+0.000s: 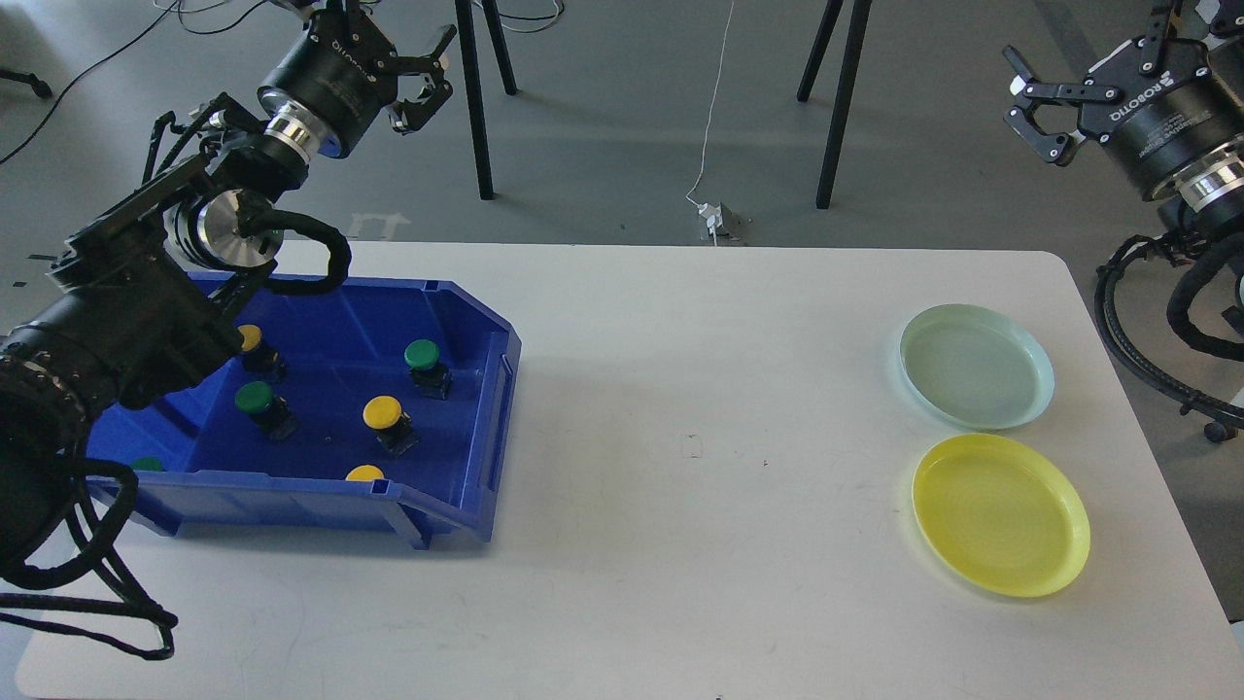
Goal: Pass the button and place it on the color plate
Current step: 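Move the left gripper over the blue bin toward a yellow-topped button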
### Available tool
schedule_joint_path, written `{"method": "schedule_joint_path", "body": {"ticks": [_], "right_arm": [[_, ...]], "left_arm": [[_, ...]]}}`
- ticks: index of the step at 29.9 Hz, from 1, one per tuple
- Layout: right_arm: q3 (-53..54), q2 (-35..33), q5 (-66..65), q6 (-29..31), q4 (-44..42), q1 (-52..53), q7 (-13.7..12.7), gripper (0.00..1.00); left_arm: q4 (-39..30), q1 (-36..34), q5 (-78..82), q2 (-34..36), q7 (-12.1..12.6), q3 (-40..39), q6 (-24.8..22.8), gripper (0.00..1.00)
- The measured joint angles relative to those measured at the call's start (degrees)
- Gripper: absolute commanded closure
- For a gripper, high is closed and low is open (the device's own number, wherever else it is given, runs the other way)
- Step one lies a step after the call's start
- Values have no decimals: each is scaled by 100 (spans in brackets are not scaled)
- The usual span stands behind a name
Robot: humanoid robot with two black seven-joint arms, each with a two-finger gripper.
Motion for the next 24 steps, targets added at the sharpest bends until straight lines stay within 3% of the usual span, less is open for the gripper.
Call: {"method": "schedule_joint_path", "body": {"ticks": [6, 12, 14, 16, 19, 24], "right_arm": [[16, 51, 0, 0, -5, -6, 36, 0], [23, 110, 0, -1, -30, 8, 48, 0], [24, 138, 0, -1, -34, 13, 48, 0], [24, 151, 0, -1, -40, 15, 48, 0], [24, 158, 0, -1, -40, 15, 48, 0], [7, 138, 0, -1, -47, 15, 49, 0]], "left_arm": [[15, 10, -31, -11, 0, -144, 0, 0], [413, 136, -127, -104, -47, -993, 1, 0], [438, 184, -131, -390, -268, -1371, 1, 0], [414, 243, -114, -611, -649, -1715, 1, 0], [-3, 285, 48, -718, -1009, -1888, 1, 0], [-1553, 291, 1649, -499, -1100, -1564, -1, 0]]}}
